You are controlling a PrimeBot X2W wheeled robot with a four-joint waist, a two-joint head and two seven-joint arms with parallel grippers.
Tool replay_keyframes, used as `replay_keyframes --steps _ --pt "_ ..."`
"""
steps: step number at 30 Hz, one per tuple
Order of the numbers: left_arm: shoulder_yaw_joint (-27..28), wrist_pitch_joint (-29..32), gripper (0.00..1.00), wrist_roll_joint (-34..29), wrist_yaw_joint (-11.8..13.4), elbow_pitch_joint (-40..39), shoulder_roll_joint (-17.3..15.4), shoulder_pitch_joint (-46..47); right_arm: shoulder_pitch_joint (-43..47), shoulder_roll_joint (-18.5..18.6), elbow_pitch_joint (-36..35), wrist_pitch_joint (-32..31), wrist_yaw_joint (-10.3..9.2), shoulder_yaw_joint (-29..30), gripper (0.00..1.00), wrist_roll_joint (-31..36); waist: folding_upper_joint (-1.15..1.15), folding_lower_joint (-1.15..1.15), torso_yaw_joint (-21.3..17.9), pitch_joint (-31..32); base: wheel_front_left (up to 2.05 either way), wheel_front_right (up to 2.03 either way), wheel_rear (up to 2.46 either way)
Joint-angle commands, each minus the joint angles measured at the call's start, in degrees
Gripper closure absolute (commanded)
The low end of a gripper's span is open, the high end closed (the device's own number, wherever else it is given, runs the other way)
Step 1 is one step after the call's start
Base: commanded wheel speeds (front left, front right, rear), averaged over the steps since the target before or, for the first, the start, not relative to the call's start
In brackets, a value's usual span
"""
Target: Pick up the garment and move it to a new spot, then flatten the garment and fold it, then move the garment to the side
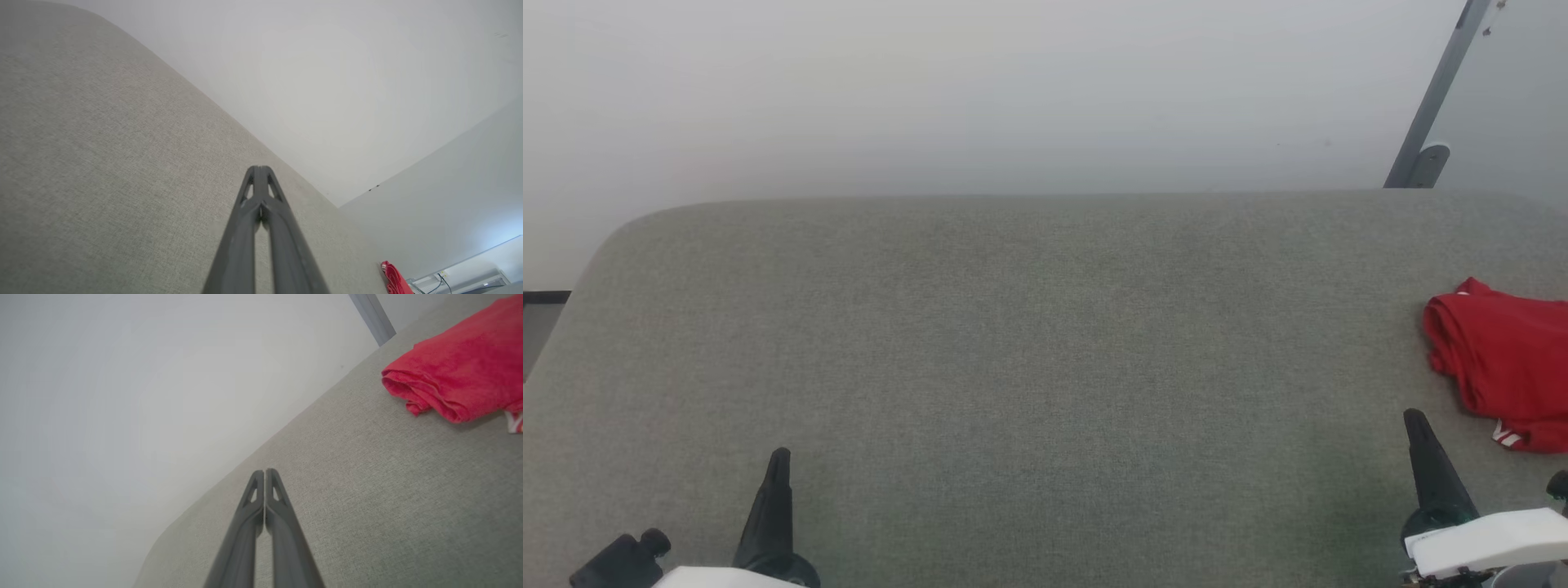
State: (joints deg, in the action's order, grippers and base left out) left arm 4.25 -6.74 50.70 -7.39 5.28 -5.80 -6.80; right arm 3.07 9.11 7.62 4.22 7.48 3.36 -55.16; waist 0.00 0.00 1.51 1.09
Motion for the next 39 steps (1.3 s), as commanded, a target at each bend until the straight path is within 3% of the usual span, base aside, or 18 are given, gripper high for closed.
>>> replay_keyframes --steps 1,39 --pt "0.08 0.38 1.00 2.10 -0.06 -0.27 -0.24 1.64 -1.50 0.00 -0.31 -0.44 0.01 0.26 1.00 -1.72 0.00 0.00 -0.02 -0.02 0.00 0.00 0.00" --pt "0.30 6.62 1.00 24.27 -0.11 4.55 0.73 7.99 -6.01 -3.25 3.27 -5.98 0.02 1.72 1.00 -21.10 0.00 0.00 -0.69 -0.58 0.00 0.00 0.00"
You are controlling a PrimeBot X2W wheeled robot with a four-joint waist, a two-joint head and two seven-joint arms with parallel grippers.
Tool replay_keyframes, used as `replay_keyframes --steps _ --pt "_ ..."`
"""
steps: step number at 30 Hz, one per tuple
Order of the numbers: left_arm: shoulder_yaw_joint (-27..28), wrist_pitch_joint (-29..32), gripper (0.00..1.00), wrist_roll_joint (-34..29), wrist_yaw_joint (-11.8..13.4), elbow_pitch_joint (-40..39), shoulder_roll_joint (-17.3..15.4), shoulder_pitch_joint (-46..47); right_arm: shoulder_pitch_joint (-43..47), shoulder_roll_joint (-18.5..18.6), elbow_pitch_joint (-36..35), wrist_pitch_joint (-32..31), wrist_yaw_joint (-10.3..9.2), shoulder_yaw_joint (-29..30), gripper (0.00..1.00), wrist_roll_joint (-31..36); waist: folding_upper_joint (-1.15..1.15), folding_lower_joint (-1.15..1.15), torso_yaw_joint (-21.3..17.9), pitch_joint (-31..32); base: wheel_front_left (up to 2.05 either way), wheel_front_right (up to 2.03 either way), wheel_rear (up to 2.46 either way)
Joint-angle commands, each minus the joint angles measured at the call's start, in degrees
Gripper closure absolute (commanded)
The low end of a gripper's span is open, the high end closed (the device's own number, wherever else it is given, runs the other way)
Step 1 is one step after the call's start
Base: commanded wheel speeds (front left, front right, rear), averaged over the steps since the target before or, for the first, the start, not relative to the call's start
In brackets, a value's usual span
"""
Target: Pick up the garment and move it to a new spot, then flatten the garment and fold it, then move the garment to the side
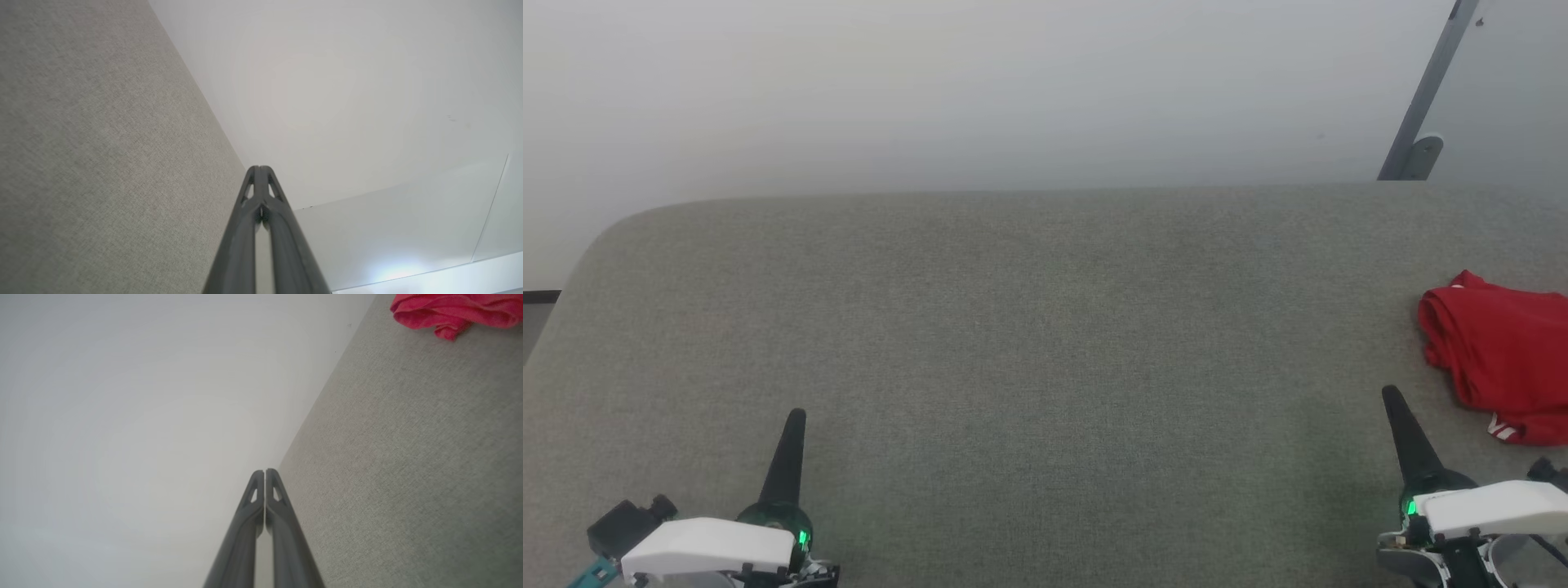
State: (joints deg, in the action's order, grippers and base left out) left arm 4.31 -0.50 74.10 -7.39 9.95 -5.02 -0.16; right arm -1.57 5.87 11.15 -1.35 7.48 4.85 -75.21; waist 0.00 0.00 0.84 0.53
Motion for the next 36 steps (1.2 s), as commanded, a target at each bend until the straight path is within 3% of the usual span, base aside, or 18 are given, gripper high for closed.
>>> replay_keyframes --steps 1,36 --pt "0.25 0.48 1.00 1.39 -0.11 -0.01 -0.02 1.42 -1.46 -0.08 -0.16 -0.52 0.02 0.23 1.00 -1.46 0.00 0.00 -0.03 -0.03 0.00 0.00 0.00" --pt "0.75 4.87 1.00 15.54 -0.16 3.22 0.91 5.61 -4.18 -2.31 2.28 -4.20 0.02 1.28 1.00 -14.00 0.00 0.00 -0.63 -0.53 0.00 0.00 0.00"
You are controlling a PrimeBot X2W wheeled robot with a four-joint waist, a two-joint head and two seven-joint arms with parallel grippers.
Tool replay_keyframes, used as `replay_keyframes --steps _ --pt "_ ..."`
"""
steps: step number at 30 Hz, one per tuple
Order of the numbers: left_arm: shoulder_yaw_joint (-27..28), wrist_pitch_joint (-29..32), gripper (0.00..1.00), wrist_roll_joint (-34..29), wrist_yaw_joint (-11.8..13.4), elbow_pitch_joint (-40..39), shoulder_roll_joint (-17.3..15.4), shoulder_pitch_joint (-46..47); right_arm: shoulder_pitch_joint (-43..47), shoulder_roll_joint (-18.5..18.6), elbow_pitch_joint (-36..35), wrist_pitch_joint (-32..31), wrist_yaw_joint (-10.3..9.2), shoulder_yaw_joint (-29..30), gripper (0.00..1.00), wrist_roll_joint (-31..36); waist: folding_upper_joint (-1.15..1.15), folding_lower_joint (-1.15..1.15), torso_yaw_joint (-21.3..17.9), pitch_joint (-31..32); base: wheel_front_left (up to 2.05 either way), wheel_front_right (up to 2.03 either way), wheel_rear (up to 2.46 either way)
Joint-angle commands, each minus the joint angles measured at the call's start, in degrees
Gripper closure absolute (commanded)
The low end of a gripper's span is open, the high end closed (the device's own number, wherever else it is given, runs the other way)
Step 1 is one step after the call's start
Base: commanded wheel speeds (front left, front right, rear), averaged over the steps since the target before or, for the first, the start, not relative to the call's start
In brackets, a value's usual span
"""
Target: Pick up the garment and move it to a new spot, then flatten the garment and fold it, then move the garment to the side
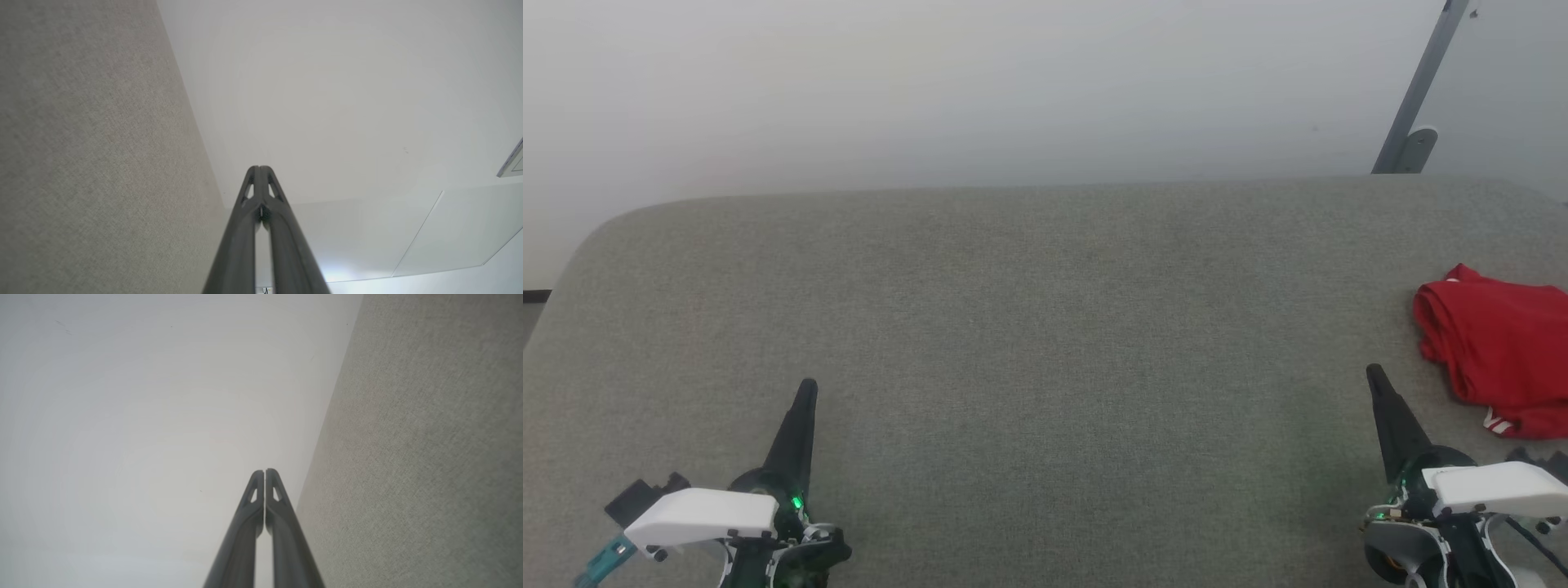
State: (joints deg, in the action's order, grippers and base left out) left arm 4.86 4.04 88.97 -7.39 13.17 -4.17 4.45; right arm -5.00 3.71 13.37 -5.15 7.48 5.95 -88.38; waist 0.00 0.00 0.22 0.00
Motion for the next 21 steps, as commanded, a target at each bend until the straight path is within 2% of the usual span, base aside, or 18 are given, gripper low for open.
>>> replay_keyframes --steps 1,12,21 --pt "0.21 0.48 1.00 1.05 -0.16 0.12 0.09 1.02 -0.87 -0.21 0.13 -0.48 0.02 0.20 1.00 -1.14 0.00 0.00 -0.02 -0.02 0.00 0.00 0.00" --pt "0.39 1.66 1.00 4.86 -0.17 0.97 0.34 2.07 -1.48 -0.89 0.83 -1.43 0.02 0.50 1.00 -4.55 0.00 0.00 -0.21 -0.18 0.00 0.00 0.00" --pt "0.55 1.73 1.00 4.49 -0.17 0.95 0.42 2.04 -1.44 -0.87 0.78 -1.41 0.02 0.50 1.00 -4.30 0.00 0.00 -0.22 -0.18 0.00 0.00 0.00"
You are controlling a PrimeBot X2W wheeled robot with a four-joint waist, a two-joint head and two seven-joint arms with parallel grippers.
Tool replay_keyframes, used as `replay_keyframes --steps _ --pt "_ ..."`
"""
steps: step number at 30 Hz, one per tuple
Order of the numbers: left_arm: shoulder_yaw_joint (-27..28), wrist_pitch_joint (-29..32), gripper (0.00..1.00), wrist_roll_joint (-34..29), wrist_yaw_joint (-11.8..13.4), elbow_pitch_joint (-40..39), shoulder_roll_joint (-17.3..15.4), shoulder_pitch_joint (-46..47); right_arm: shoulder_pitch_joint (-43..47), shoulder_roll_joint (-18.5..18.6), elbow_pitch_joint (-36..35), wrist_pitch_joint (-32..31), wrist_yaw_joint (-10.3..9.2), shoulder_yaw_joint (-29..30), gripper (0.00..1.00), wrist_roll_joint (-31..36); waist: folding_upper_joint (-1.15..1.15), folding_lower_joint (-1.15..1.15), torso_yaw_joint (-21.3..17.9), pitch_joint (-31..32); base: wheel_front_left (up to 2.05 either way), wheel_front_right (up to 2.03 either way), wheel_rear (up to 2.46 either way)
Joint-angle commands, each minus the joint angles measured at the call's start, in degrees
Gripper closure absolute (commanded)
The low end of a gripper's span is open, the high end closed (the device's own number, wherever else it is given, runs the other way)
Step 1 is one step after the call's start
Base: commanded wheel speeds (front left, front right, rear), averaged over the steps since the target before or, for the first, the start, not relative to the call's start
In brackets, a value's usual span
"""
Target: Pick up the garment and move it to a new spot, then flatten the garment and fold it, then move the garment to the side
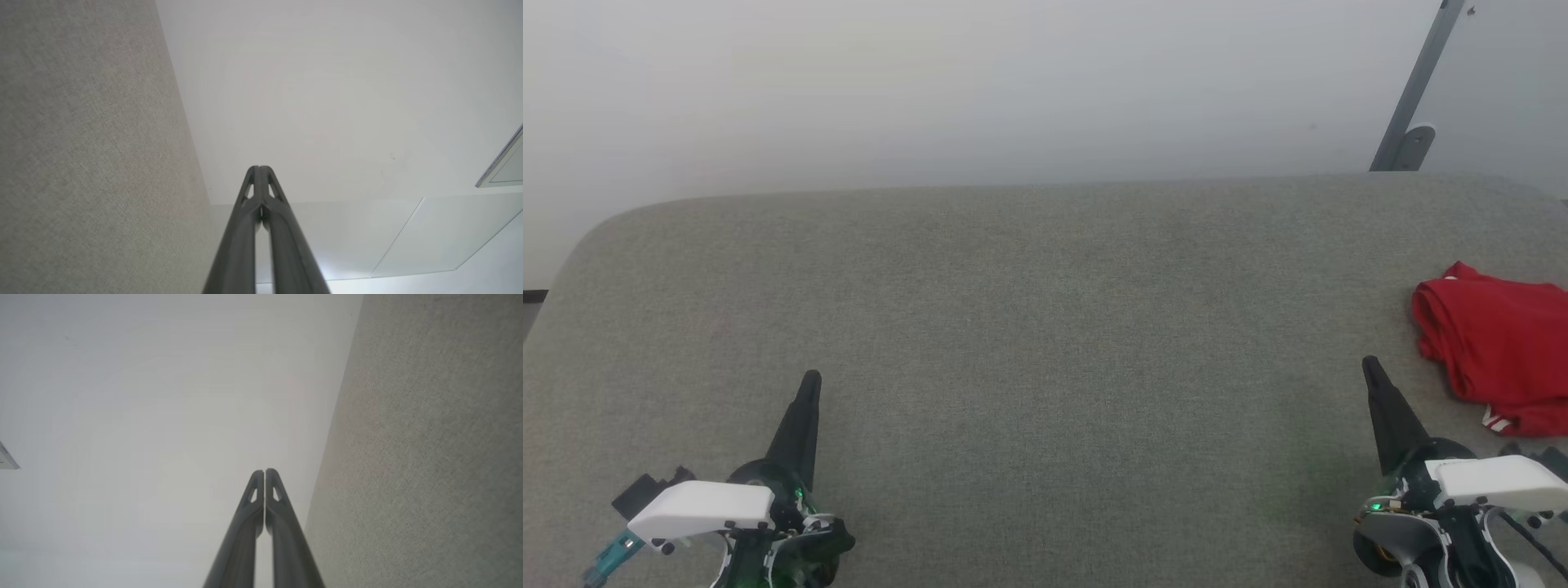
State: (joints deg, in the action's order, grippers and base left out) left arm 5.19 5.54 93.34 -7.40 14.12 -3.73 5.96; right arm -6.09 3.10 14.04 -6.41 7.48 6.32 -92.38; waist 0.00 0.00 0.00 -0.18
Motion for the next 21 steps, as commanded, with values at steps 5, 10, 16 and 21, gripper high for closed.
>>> replay_keyframes --steps 5,10,16,21 --pt "0.28 0.33 1.00 0.02 -0.16 0.00 0.04 0.54 -0.35 -0.28 0.11 -0.17 0.02 0.15 1.00 -0.27 0.00 0.00 0.00 0.00 0.00 0.00 0.00" --pt "0.33 0.34 1.00 -0.07 -0.16 0.00 0.08 0.55 -0.35 -0.28 0.10 -0.19 0.02 0.15 1.00 -0.26 0.00 0.00 0.00 0.00 0.00 0.00 0.00" --pt "0.43 0.44 1.00 -0.15 -0.16 0.00 0.15 0.56 -0.35 -0.29 0.10 -0.20 0.02 0.19 1.00 -0.23 0.00 0.00 0.00 0.00 0.00 0.00 0.00" --pt "0.49 0.51 1.00 -0.24 -0.16 0.01 0.19 0.57 -0.35 -0.30 0.10 -0.18 0.02 0.19 1.00 -0.21 0.00 0.00 0.00 0.00 0.00 0.00 0.00"
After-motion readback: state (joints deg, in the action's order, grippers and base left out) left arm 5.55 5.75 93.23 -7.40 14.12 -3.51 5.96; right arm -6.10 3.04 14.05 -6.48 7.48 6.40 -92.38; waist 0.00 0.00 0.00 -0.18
